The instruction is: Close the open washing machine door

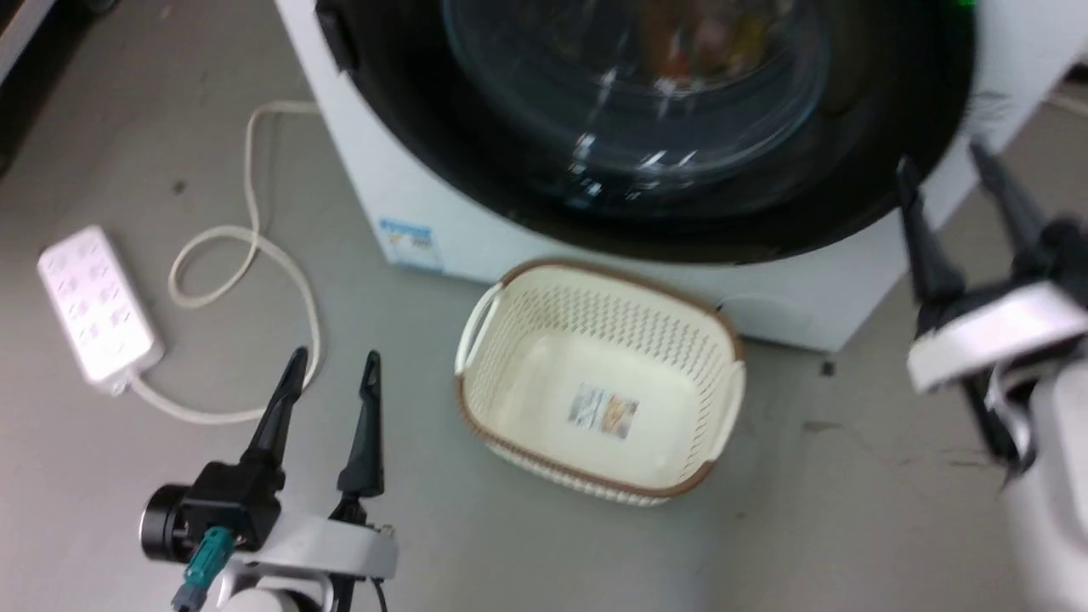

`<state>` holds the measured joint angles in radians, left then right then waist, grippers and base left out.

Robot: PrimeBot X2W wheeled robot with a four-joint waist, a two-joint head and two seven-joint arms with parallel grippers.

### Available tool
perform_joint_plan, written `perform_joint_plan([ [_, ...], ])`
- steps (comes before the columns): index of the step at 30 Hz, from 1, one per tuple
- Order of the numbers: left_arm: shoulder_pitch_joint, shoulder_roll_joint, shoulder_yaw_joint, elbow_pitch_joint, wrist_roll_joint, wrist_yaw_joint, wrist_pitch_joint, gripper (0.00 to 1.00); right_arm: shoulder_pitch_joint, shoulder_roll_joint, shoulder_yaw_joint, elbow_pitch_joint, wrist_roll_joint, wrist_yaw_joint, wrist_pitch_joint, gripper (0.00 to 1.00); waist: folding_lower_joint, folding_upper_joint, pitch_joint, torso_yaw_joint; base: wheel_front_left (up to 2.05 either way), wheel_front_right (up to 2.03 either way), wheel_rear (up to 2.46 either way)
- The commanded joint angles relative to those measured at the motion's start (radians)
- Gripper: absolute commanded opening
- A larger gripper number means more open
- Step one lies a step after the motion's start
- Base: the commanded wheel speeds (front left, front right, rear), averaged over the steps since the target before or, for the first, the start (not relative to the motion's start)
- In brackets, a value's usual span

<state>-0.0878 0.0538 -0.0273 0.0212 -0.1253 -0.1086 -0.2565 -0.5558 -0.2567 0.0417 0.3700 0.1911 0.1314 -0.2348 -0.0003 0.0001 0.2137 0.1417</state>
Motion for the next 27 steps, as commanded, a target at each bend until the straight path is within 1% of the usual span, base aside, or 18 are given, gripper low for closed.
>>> perform_joint_plan([
  [1,0.019,0.001,0.008,0.006,-0.002,0.001,-0.005,1.00,0.055,0.020,-0.014,-0.030,-0.014,-0.001,-0.010,1.00,0.0003,-0.0001,-0.072,-0.062,0.00,0.00,0.00],
  [6,0.059,0.027,-0.019,0.030,0.000,-0.011,-0.005,1.00,0.239,0.109,-0.078,-0.155,-0.039,-0.001,-0.022,1.00,0.0003,-0.0001,-0.132,-0.098,0.00,0.00,0.00],
  [13,0.102,0.037,-0.019,0.040,0.007,-0.011,-0.005,1.00,0.450,0.181,-0.120,-0.292,-0.107,-0.001,-0.026,1.00,0.0003,-0.0001,-0.166,-0.114,0.00,0.00,0.00],
  [16,0.121,0.033,-0.014,0.046,0.005,-0.005,-0.005,1.00,0.519,0.197,-0.120,-0.316,-0.134,-0.001,-0.026,1.00,0.0003,-0.0001,-0.173,-0.114,0.00,0.00,0.00],
  [20,0.141,0.024,-0.006,0.051,-0.005,0.008,-0.005,1.00,0.576,0.204,-0.098,-0.307,-0.163,-0.001,-0.027,1.00,0.0003,-0.0001,-0.180,-0.111,0.00,0.00,0.00],
  [22,0.145,0.021,-0.004,0.053,-0.006,0.013,-0.005,1.00,0.585,0.205,-0.093,-0.301,-0.171,-0.001,-0.027,1.00,0.0003,-0.0001,-0.181,-0.109,0.00,0.00,0.00],
  [24,0.150,0.016,0.004,0.053,-0.009,0.029,-0.005,1.00,0.595,0.206,-0.084,-0.293,-0.162,-0.001,-0.027,1.00,0.0003,-0.0001,-0.183,-0.103,0.00,0.00,0.00],
  [27,0.151,0.014,0.007,0.053,-0.010,0.032,-0.005,1.00,0.597,0.206,-0.080,-0.292,-0.152,-0.001,-0.027,1.00,0.0003,-0.0001,-0.184,-0.098,0.00,0.00,0.00],
])
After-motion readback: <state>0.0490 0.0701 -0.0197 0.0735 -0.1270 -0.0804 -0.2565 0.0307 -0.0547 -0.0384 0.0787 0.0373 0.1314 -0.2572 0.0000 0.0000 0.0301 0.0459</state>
